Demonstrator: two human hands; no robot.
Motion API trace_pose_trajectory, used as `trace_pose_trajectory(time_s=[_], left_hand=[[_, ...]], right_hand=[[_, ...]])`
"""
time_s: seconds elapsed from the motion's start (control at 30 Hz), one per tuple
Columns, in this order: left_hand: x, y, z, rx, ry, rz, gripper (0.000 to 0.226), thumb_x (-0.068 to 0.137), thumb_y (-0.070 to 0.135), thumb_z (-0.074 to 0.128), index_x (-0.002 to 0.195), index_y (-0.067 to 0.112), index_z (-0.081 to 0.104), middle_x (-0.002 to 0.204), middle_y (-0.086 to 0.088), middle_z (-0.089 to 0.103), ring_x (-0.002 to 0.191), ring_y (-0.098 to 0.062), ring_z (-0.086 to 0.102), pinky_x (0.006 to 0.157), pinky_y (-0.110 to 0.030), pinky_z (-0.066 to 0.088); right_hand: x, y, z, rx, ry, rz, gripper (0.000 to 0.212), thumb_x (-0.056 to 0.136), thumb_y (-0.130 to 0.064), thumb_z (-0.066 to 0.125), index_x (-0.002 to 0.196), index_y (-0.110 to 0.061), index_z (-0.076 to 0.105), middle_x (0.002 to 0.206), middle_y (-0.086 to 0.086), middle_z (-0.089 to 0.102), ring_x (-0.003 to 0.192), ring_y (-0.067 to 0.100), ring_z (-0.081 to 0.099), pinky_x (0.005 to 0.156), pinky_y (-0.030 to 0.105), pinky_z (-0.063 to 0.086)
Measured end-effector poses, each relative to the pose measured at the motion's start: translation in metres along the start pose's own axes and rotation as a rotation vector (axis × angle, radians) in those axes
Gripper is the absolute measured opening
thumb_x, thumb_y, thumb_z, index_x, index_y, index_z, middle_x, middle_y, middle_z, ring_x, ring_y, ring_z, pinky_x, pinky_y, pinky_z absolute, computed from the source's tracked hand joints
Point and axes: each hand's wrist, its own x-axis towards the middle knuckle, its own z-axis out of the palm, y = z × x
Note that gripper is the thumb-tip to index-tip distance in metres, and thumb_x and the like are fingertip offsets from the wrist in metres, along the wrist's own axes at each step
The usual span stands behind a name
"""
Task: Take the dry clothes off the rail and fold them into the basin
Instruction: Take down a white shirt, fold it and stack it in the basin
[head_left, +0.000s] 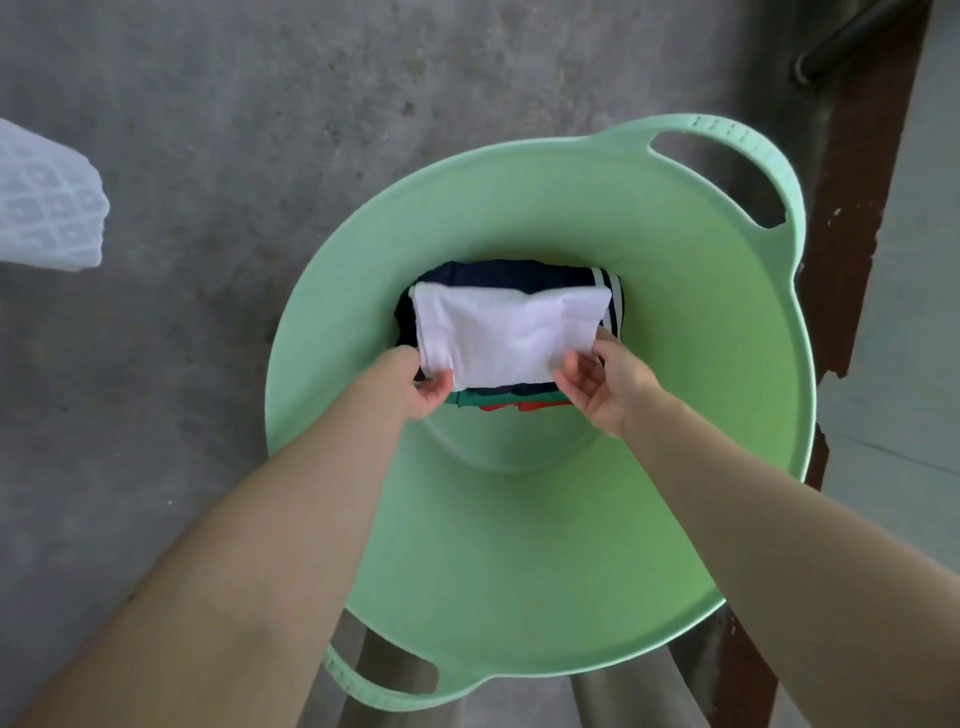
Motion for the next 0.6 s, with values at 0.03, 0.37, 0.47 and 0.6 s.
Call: trace_pose_trajectory(time_s=[0.03,0.37,0.47,0.6], left_hand=[[0.002,-0.001,0.001,0.035,0.003,0.043,0.021,0.093,0.004,0.038,0.079,0.004,0.054,0.079,-0.011,0.055,0.060,-0.019,0.051,0.036,-0.018,0.046],[0.002,-0.018,0.001,0.359,-0.021,0.371,0.005,0.087,0.024,0.061,0.085,0.021,0.058,0.088,0.005,0.055,0.084,-0.013,0.052,0.085,-0.035,0.049],[0.008,-0.021,-0.004,0.342,-0.038,0.444,0.014,0.093,0.020,0.052,0.081,0.018,0.056,0.093,-0.001,0.056,0.089,-0.018,0.053,0.082,-0.035,0.051],[0.018,-0.038,-0.012,0.499,-0.051,0.533,0.025,0.092,0.007,0.051,0.069,0.016,0.053,0.093,-0.010,0.054,0.087,-0.022,0.051,0.071,-0.029,0.051]], right_hand=[[0.002,0.000,0.002,-0.087,0.026,-0.035,0.031,0.097,-0.018,0.049,0.128,-0.021,0.052,0.068,0.002,0.062,0.051,0.011,0.056,0.061,0.029,0.059],[0.016,0.008,-0.011,-0.953,0.230,-0.503,0.033,0.088,-0.035,0.058,0.105,-0.006,0.056,0.095,0.003,0.058,0.085,0.025,0.057,0.073,0.031,0.042],[0.014,0.007,-0.014,-0.792,0.259,-0.651,0.034,0.090,-0.031,0.053,0.081,0.002,0.050,0.071,0.007,0.046,0.062,0.021,0.042,0.053,0.026,0.033],[0.010,0.012,-0.023,-0.871,0.311,-0.722,0.028,0.090,-0.027,0.059,0.074,-0.007,0.046,0.066,0.003,0.041,0.057,0.016,0.031,0.044,0.021,0.024]])
